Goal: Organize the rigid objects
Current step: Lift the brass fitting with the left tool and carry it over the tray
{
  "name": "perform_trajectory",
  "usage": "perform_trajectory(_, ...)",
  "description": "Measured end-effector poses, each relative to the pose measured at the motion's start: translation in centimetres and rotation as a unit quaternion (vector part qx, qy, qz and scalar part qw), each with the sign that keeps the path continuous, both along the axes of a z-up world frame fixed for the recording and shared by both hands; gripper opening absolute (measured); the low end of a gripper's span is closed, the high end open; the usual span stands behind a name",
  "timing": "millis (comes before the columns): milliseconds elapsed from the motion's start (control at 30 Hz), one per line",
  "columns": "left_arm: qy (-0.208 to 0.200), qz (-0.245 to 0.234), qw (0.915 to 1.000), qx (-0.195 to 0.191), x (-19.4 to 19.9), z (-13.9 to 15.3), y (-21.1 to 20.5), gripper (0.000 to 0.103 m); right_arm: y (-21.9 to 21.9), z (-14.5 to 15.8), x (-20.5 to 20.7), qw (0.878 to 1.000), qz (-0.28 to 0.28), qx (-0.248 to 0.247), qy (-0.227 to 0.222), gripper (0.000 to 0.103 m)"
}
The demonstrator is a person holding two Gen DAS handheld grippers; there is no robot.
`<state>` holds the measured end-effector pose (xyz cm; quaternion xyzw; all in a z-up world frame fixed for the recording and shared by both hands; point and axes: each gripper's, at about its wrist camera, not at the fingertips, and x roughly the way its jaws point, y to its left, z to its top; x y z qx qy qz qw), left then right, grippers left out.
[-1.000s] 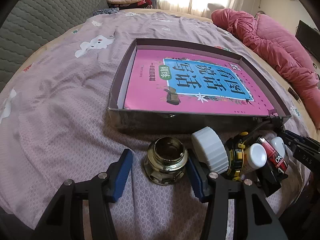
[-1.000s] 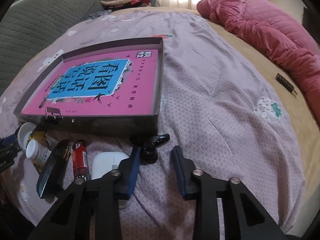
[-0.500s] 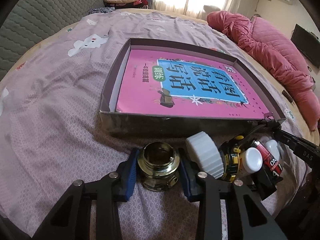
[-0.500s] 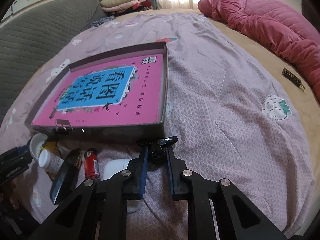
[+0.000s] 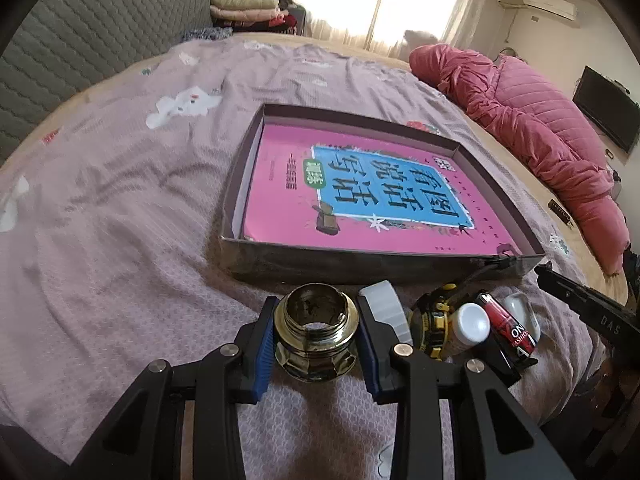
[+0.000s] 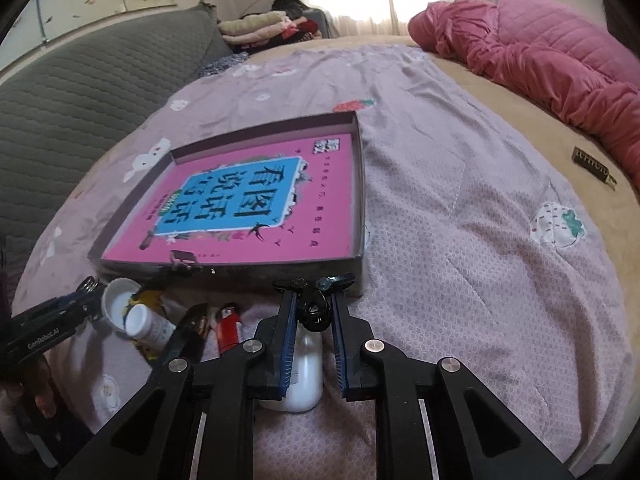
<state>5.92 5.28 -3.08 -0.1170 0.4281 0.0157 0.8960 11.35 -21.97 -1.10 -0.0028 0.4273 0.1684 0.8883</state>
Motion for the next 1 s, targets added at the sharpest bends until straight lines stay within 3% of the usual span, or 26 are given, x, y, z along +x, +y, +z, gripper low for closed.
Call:
perform_trajectory(600,-0.058,0.025,0.9978,0.017,-1.3,2.9,0.9,0.036,-0.2,3.2,-0.7,0.998,0.004,0.014,-0.063,0.017)
perform_trajectory(1000,-0.075,0.034,0.9965,-0.009,0.0,3.3,1.6,0.036,1.6,3.6,0.0,0.996,0.021,-0.002,-0.082,0.017)
